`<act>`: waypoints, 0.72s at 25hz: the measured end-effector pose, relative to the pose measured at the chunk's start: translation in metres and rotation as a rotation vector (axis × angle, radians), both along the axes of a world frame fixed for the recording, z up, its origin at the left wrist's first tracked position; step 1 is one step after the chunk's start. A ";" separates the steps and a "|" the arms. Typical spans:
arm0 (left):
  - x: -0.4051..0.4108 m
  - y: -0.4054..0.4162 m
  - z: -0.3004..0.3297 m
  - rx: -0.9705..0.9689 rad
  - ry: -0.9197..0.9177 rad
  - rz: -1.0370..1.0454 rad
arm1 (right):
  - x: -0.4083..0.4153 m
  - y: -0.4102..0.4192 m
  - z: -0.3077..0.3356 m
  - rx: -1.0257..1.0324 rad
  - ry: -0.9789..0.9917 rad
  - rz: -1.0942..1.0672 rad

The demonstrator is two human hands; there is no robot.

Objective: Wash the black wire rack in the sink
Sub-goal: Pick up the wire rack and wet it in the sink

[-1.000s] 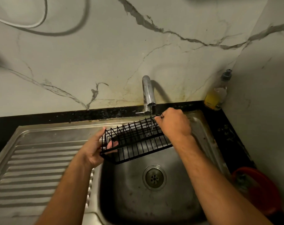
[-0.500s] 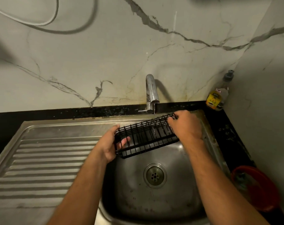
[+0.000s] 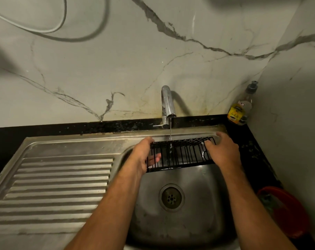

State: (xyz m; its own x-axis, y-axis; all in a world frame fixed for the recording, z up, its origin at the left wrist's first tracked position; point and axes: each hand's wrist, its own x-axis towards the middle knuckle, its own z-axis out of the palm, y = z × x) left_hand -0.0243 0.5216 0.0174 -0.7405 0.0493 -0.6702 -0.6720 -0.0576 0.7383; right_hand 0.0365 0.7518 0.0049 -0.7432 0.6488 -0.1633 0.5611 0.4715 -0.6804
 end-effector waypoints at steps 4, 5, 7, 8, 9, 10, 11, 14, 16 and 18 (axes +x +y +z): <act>0.015 -0.025 0.000 -0.078 -0.053 -0.041 | 0.010 -0.014 -0.002 -0.098 0.026 0.013; 0.022 -0.031 0.000 -0.111 -0.063 -0.062 | 0.011 -0.017 -0.001 -0.157 0.025 -0.015; 0.042 -0.043 -0.007 -0.127 -0.035 -0.098 | 0.014 -0.021 -0.001 -0.314 0.003 -0.109; 0.053 -0.048 -0.012 -0.133 -0.010 -0.113 | 0.015 -0.020 -0.004 -0.392 -0.030 -0.150; 0.062 -0.053 -0.019 -0.120 -0.004 -0.127 | 0.017 -0.020 -0.005 -0.454 -0.086 -0.157; 0.072 -0.057 -0.023 -0.128 0.018 -0.127 | 0.019 -0.021 -0.006 -0.492 -0.149 -0.127; 0.076 -0.058 -0.031 -0.135 0.057 -0.113 | 0.020 -0.022 -0.008 -0.520 -0.191 -0.082; 0.074 -0.070 -0.044 -0.172 0.170 -0.113 | 0.023 -0.027 -0.012 -0.639 -0.249 0.026; 0.068 -0.067 -0.044 -0.172 0.186 -0.087 | 0.024 -0.029 -0.016 -0.721 -0.268 0.057; 0.067 -0.069 -0.043 -0.178 0.246 -0.123 | 0.029 -0.029 -0.020 -0.704 -0.269 0.105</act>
